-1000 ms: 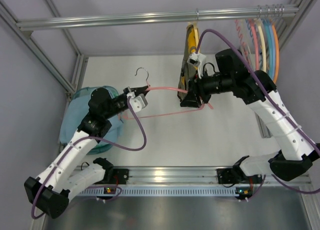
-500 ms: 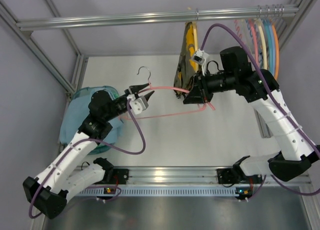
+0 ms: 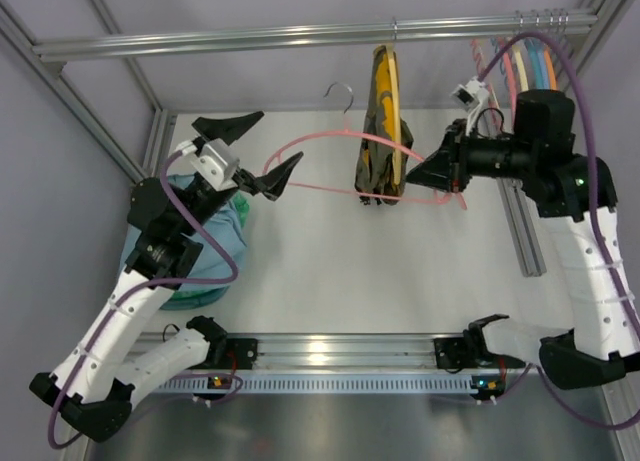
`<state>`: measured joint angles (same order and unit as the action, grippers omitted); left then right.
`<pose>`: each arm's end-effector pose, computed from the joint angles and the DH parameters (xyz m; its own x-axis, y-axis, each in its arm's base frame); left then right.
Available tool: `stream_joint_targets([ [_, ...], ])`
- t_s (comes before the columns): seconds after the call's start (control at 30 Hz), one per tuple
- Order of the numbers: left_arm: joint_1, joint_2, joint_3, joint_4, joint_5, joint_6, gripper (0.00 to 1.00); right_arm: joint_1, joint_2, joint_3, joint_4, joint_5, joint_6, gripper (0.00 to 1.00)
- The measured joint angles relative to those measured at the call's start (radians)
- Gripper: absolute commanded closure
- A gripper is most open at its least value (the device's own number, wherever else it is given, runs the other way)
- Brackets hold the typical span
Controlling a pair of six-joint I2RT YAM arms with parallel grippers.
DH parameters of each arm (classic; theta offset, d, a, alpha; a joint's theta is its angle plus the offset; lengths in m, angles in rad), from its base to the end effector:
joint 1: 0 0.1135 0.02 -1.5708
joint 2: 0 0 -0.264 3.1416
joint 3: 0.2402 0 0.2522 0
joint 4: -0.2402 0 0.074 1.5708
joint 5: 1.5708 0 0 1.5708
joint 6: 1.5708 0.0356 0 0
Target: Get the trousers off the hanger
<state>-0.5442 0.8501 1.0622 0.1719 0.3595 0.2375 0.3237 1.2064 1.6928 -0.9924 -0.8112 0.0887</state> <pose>0.1408 -0.0998 0.4623 0.4912 -0.0398 -0.8701 0.6669 0.6599 0.3462 0.1820 0.0883 0.4800 -0.5304 -0.1136 -0.8401 -0.7764 0.4630 0.4276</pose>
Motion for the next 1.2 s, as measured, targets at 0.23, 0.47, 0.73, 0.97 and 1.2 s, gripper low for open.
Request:
stream_joint_targets([
  [0.23, 0.0, 0.027, 0.028, 0.051, -0.143, -0.165, 0.02, -0.171, -0.183, 0.003, -0.005, 0.018, -0.01, 1.0],
  [0.47, 0.0, 0.113, 0.028, 0.056, -0.168, -0.24, 0.02, -0.346, -0.469, -0.033, -0.003, 0.143, -0.014, 1.0],
  [0.73, 0.0, 0.2, 0.028, 0.061, -0.166, -0.291, 0.02, -0.567, -0.719, -0.047, -0.034, 0.27, 0.0, 1.0],
  [0.97, 0.0, 0.222, 0.029, 0.058, -0.183, -0.287, 0.02, -0.707, -0.728, -0.115, -0.089, 0.361, 0.01, 1.0],
  [1.2, 0.0, 0.214, 0.037, 0.034, -0.234, -0.264, 0.02, -0.713, -0.544, -0.149, -0.069, 0.403, 0.003, 1.0],
])
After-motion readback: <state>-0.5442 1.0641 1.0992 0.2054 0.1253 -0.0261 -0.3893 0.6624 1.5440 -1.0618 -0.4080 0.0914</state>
